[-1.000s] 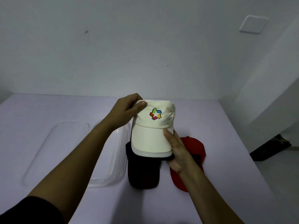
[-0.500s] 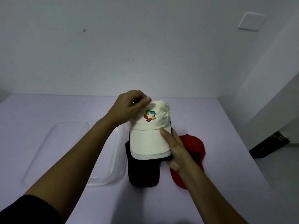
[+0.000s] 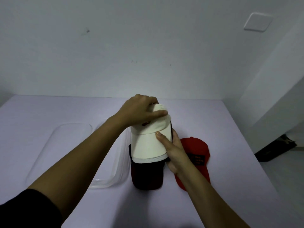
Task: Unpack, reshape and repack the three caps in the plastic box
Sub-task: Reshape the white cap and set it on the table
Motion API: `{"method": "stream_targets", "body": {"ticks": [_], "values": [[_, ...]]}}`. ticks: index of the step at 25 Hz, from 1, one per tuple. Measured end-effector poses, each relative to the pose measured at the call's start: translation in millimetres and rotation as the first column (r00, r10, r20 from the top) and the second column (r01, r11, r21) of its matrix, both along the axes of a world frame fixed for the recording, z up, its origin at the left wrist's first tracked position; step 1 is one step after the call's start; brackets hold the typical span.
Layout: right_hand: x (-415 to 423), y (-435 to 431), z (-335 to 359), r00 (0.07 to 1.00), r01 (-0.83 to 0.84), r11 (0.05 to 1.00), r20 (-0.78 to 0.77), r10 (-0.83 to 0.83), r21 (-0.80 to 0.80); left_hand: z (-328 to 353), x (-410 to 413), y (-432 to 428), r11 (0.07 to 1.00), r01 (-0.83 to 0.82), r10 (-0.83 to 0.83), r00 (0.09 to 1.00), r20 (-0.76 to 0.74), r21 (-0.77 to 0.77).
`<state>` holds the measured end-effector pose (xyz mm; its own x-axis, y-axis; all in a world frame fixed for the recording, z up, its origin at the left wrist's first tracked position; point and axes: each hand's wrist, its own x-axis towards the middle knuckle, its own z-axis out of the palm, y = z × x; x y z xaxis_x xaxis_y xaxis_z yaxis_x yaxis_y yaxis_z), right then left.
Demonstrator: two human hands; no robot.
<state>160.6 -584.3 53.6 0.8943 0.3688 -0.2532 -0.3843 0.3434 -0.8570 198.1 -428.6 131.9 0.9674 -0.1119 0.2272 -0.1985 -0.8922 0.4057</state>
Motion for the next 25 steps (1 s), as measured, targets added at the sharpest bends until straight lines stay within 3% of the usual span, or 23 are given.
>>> {"method": "stream_targets", "body": {"ticks": [6, 11, 16, 19, 21, 25], "values": [[1.7, -1.0, -1.5, 0.999, 0.016, 1.000, 0.031, -0.016, -0.003, 2.3, 2.9, -20.6, 0.973, -0.207, 0.202, 0.978, 0.058, 0.103], [-2.5, 2.6, -6.6, 0.998, 0.022, 0.999, 0.056, -0.020, -0.028, 6.7, 7.5, -36.4, 0.935, -0.168, 0.176, 0.984, 0.002, 0.312], [0.6, 1.2, -7.0, 0.998, 0.035, 0.999, 0.051, -0.034, -0.024, 7.2, 12.3, -33.6, 0.946, -0.258, 0.266, 0.964, -0.012, 0.195], [-0.5, 1.0, -11.8, 0.998, 0.005, 0.999, 0.060, -0.002, -0.038, 11.0, 15.6, -26.7, 0.977, -0.123, 0.161, 0.960, -0.229, 0.173], [-2.8, 4.8, -15.7, 0.999, -0.033, 0.999, 0.035, 0.034, -0.022, 11.1, 19.5, -25.9, 0.974, -0.092, 0.151, 0.945, -0.290, 0.207], [-2.2, 6.9, -21.3, 0.999, -0.048, 0.999, -0.025, 0.048, 0.024, 4.2, 20.8, -35.7, 0.964, -0.204, 0.238, 0.947, -0.215, 0.169]]}}
